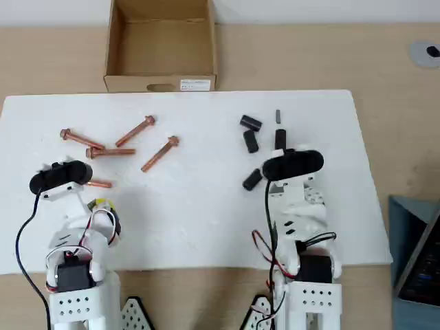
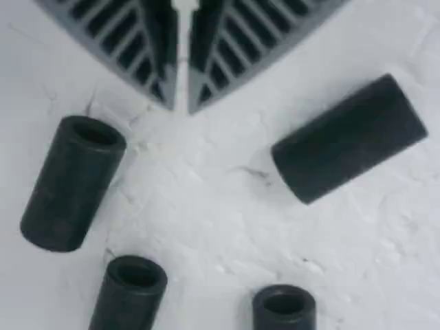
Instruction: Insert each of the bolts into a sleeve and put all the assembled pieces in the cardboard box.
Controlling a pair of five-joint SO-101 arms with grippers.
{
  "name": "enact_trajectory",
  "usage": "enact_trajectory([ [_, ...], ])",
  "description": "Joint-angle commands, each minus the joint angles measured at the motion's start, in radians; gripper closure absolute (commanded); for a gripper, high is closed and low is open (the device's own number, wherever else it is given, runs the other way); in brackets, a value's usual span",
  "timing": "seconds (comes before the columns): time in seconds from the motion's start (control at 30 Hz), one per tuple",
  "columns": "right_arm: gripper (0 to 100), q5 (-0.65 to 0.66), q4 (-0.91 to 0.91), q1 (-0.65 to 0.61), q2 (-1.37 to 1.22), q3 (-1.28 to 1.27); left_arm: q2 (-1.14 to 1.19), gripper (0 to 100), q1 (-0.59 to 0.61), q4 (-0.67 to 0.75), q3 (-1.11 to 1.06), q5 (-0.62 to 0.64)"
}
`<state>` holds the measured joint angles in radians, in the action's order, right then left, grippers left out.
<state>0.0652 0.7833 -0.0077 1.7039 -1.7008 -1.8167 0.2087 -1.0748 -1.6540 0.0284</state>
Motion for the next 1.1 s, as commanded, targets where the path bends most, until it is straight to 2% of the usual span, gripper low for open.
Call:
enact_trajectory([
  [0.0, 98.8, -0.006, 0.005, -0.01, 0.019, -0.001, -0.005, 100, 0.002, 0.018, 0.008, -0.002],
  [0.4, 98.8, -0.006, 0.005, -0.01, 0.021, 0.001, -0.005, 100, -0.014, 0.02, 0.008, -0.006],
  [0.77, 98.7, -0.008, 0.014, -0.01, 0.015, 0.021, -0.004, 99, 0.035, 0.02, 0.023, -0.025],
  [0.87, 98.7, -0.008, 0.103, -0.013, 0.015, 0.096, -0.001, 99, 0.068, 0.014, 0.084, -0.08],
  [0.97, 98.7, -0.002, 0.187, -0.013, 0.015, 0.199, 0.002, 99, 0.074, 0.002, 0.169, -0.083],
  [1.07, 98.7, 0.002, 0.284, -0.013, 0.004, 0.325, 0.002, 99, 0.055, -0.094, 0.25, -0.08],
])
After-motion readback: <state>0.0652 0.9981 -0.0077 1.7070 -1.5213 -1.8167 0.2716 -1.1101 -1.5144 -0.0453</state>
